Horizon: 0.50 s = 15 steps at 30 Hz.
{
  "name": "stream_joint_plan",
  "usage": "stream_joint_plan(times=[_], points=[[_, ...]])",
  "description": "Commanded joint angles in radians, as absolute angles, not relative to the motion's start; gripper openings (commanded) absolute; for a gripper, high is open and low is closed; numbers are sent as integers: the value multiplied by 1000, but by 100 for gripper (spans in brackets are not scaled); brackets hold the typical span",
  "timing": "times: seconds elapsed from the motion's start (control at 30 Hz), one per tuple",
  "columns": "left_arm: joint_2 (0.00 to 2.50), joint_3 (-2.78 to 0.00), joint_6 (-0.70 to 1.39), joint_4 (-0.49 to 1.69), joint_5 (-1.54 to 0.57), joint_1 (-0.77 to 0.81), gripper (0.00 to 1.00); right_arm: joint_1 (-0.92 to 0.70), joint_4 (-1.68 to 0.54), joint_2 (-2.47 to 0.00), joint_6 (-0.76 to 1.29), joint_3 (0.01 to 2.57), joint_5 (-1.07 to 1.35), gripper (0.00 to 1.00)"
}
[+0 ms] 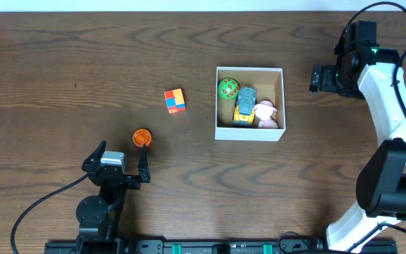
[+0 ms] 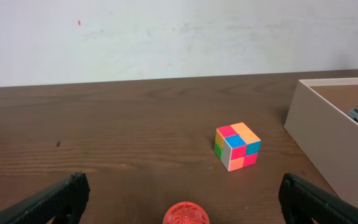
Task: Pack container
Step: 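Withdraw right gripper up and right away from box, then move left gripper forward over the Rubik's cube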
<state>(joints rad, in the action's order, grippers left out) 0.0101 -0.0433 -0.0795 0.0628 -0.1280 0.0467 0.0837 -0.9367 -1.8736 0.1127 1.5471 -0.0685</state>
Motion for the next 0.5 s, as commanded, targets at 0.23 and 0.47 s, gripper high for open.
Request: stream_joint_plan(times=[0.23,0.47], points=[[4,-13,-90,65,-139,43,98,79,-934,-1859,99,1541,-79,99],[4,-14,-78,40,-231,43,98,79,-934,-1859,99,1541,-79,99]])
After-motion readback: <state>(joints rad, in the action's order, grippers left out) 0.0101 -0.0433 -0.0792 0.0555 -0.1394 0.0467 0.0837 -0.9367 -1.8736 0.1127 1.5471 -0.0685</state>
